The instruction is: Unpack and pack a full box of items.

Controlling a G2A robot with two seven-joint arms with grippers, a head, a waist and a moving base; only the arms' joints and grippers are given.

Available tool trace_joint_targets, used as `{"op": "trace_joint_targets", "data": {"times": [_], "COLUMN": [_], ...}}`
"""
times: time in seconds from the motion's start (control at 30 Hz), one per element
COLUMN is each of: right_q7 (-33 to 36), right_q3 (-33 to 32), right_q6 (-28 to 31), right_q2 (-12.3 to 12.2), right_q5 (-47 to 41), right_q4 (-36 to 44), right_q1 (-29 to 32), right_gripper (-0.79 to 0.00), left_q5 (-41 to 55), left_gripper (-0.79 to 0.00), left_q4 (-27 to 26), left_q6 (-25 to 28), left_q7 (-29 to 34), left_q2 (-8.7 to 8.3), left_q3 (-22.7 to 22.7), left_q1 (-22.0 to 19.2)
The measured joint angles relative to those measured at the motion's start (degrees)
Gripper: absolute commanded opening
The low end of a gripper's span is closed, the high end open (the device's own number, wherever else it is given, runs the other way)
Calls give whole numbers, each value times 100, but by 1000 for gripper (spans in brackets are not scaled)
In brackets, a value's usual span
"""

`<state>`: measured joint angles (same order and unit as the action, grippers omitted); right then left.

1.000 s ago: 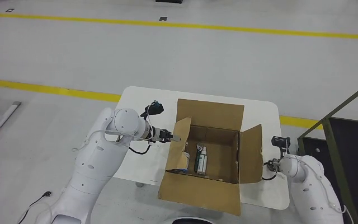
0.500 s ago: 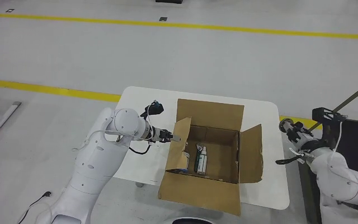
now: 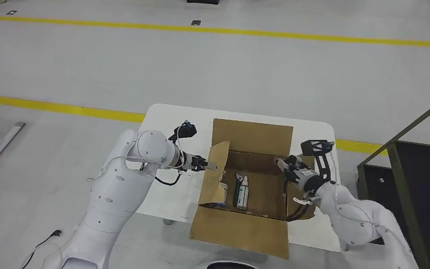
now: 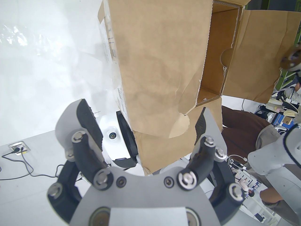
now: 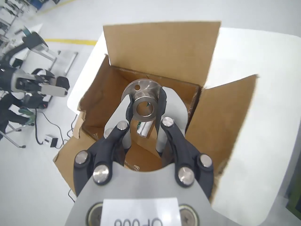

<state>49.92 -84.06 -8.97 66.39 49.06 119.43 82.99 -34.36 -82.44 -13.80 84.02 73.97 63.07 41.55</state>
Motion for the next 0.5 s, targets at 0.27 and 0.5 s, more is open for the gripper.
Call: {"op": "trace_joint_targets", "data": {"times": [0.27, 0.5], "right_q7": [572, 669], "right_q3": [1699, 2536], "right_q6": [-937, -1271], "right_q2": [169, 394], "right_q5": [1749, 2050], "right_q4": [-1632, -2934], "right_q1": [-1014, -1733], "right_gripper": [-785, -785], "left_q5": [0, 0], "left_gripper": [0, 0], "left_q4": [0, 0], "left_q6": [0, 0], "left_q7": [0, 0], "left_q2": [0, 0], "left_q3": [0, 0], "left_q1": [0, 0]}}
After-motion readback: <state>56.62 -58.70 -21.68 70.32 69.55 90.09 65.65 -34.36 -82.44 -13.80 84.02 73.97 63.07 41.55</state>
